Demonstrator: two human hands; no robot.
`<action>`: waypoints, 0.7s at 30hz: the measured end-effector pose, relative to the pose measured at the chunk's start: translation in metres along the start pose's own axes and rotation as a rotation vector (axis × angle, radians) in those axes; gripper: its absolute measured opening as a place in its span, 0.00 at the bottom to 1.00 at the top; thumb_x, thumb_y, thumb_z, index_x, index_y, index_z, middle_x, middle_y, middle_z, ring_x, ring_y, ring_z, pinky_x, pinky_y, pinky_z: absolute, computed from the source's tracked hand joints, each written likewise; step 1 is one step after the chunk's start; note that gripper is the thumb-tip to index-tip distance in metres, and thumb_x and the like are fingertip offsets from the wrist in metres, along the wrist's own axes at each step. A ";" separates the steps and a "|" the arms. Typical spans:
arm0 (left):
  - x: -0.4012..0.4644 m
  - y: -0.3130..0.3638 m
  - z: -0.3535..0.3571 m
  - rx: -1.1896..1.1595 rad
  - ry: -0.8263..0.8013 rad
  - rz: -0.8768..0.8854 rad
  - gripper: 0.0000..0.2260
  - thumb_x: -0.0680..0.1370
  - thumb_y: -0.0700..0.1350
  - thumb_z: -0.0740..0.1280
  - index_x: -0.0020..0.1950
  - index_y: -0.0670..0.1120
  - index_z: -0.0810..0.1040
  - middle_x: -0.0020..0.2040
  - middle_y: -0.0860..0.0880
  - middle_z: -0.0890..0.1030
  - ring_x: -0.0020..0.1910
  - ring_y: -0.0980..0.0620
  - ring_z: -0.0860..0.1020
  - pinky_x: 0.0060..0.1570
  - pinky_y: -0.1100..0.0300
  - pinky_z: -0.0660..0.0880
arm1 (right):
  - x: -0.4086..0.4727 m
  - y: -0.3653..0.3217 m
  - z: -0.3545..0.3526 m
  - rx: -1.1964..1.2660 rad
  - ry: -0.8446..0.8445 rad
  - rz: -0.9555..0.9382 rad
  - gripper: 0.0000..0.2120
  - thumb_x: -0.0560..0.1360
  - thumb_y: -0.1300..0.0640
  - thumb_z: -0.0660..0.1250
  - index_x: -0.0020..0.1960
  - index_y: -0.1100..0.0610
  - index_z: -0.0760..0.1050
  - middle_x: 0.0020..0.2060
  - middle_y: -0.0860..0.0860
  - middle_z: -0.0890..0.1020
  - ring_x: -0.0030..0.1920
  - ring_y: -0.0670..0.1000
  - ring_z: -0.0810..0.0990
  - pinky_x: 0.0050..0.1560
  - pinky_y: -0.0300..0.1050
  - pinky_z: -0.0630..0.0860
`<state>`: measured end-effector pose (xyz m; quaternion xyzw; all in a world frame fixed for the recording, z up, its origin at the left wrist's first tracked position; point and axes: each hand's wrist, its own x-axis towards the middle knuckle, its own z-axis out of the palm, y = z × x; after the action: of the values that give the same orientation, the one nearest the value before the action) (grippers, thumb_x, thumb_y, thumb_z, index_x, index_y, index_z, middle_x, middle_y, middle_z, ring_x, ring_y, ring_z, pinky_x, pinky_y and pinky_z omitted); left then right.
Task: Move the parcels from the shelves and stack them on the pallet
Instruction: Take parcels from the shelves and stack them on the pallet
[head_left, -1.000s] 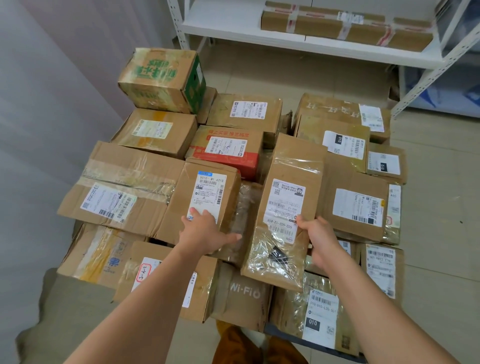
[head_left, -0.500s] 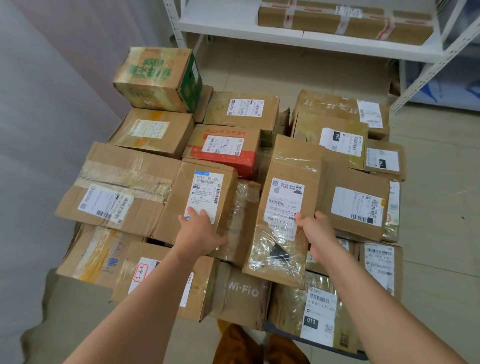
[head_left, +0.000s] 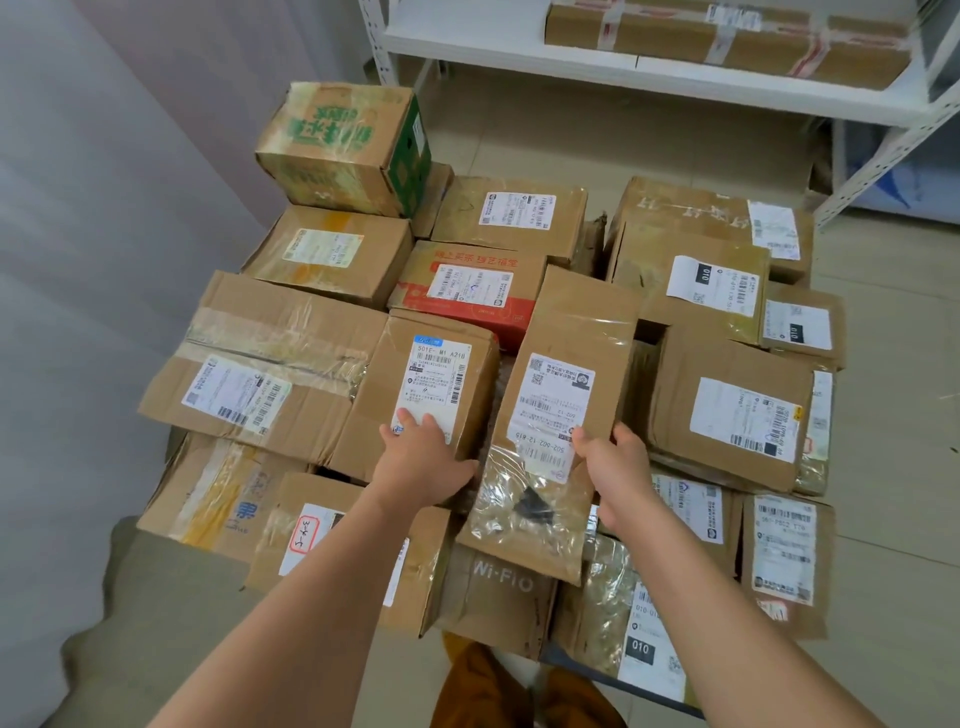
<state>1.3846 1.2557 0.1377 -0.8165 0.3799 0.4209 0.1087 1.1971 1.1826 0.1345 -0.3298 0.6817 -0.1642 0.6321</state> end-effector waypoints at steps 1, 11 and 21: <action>-0.001 0.001 -0.001 0.000 -0.003 -0.001 0.42 0.79 0.61 0.61 0.80 0.40 0.44 0.80 0.38 0.40 0.77 0.31 0.40 0.73 0.42 0.58 | 0.000 0.002 -0.001 -0.002 0.002 0.011 0.18 0.81 0.60 0.63 0.70 0.54 0.70 0.61 0.51 0.80 0.58 0.53 0.77 0.65 0.55 0.73; -0.004 0.000 -0.004 -0.001 -0.011 0.009 0.43 0.79 0.65 0.59 0.80 0.40 0.45 0.80 0.38 0.41 0.77 0.31 0.41 0.74 0.40 0.57 | -0.013 0.009 -0.011 -0.020 -0.020 0.086 0.21 0.80 0.61 0.65 0.71 0.53 0.67 0.60 0.51 0.80 0.61 0.56 0.77 0.63 0.61 0.73; -0.002 -0.004 -0.007 -0.086 -0.012 0.010 0.34 0.83 0.62 0.50 0.80 0.40 0.50 0.80 0.37 0.43 0.78 0.33 0.41 0.75 0.41 0.51 | -0.019 0.018 0.002 -0.030 -0.092 0.052 0.22 0.78 0.62 0.67 0.71 0.54 0.68 0.54 0.48 0.81 0.57 0.53 0.80 0.61 0.56 0.76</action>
<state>1.3913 1.2563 0.1425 -0.8160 0.3649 0.4423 0.0739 1.1940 1.2084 0.1372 -0.3286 0.6625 -0.1223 0.6620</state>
